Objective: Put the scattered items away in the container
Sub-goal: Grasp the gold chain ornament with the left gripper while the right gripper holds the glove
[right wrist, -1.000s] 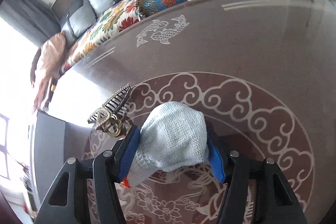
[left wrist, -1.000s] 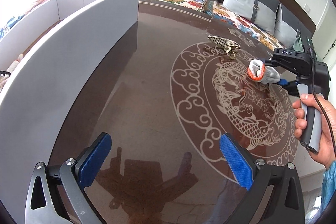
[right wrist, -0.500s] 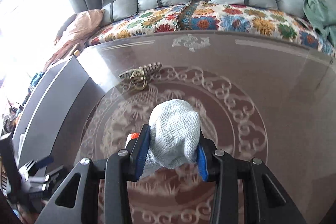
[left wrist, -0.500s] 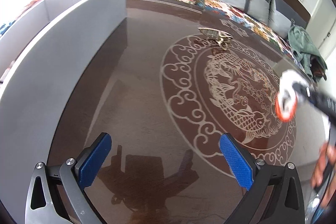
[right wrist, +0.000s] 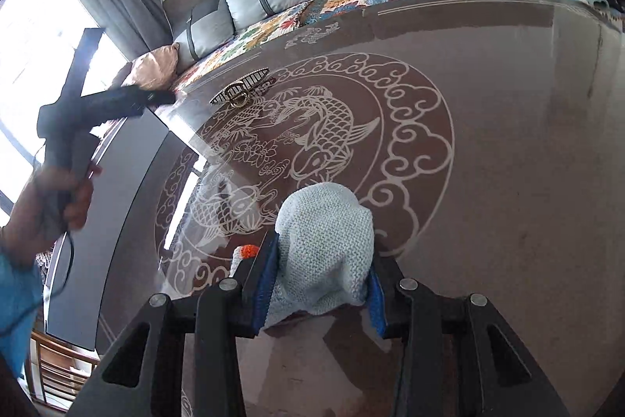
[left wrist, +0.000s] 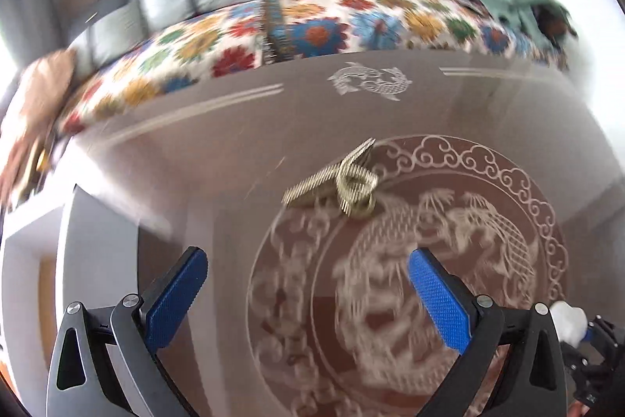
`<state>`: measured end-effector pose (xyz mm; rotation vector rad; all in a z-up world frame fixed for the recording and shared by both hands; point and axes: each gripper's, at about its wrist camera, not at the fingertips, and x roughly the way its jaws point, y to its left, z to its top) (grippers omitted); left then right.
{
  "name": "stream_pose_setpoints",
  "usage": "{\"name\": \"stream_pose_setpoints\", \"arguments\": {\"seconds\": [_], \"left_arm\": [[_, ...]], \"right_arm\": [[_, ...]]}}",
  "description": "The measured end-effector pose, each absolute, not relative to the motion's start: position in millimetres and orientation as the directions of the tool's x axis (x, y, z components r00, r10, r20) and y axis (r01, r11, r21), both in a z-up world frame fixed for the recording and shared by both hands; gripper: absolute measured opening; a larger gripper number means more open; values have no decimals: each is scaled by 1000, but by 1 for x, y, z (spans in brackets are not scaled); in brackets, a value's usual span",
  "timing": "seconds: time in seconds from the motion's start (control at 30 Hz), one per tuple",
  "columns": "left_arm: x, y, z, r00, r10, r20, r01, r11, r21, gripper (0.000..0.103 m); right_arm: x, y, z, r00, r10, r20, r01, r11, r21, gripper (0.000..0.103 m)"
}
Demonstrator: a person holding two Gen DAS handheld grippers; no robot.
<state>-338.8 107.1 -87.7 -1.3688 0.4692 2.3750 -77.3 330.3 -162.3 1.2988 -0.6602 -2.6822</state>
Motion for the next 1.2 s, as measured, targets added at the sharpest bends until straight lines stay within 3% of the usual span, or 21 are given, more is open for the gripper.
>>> {"name": "stream_pose_setpoints", "arguments": {"seconds": [0.2, 0.47, 0.63, 0.67, 0.73, 0.87, 0.93, 1.0, 1.2], "left_arm": [[-380, 138, -107, -403, 156, -902, -553, -827, 104, 103], [-404, 168, -136, -431, 59, -900, -592, -771, 233, 103], [-409, 171, -154, -351, 42, -935, -617, -762, 197, 103], [-407, 170, -153, -347, 50, -937, -617, -764, 188, 100], [-403, 167, -149, -344, 65, -937, -616, -769, 173, 69], [-393, 163, -139, -354, 94, -930, -606, -781, 151, 68], [-388, 159, -134, -354, 116, -928, -589, -798, 125, 52], [-380, 154, -129, -354, 139, -925, -569, -817, 96, 47], [-346, 134, -117, -362, 209, -908, -526, -851, 14, 47]], "right_arm": [[-76, 328, -167, -643, -250, -724, -79, -919, 387, 41], [-75, 329, -170, -657, -256, -709, -77, -913, 401, 42], [-77, 330, -171, -662, -263, -702, -76, -908, 412, 42], [-77, 329, -170, -663, -260, -702, -77, -909, 410, 42], [-76, 328, -170, -666, -254, -702, -80, -911, 406, 42], [-76, 330, -171, -670, -262, -694, -82, -904, 420, 42], [-75, 330, -171, -672, -263, -693, -82, -902, 423, 42], [-75, 328, -171, -671, -256, -695, -83, -906, 414, 42], [-74, 328, -171, -673, -261, -693, -85, -902, 422, 42]]}}
